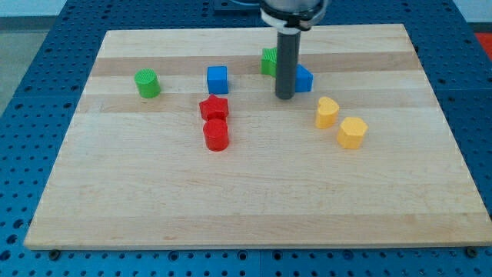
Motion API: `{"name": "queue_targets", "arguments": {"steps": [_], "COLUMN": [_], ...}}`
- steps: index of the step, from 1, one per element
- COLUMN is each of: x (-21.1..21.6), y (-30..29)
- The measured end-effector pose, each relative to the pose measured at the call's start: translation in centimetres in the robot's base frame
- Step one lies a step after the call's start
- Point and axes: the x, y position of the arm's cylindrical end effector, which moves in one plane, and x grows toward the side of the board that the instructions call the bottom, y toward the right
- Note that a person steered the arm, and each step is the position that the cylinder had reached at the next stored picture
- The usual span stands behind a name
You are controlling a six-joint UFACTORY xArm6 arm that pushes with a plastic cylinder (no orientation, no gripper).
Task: Push the triangle into the green star
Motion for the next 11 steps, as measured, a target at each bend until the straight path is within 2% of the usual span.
{"name": "queue_targets", "arguments": {"steps": [2, 3, 4, 7, 9, 11], "x": [2.2, 1.5, -0.4, -0.4, -0.9, -1.6], "y": [5.6, 6.7, 6.0, 1.9, 4.7, 1.5]}}
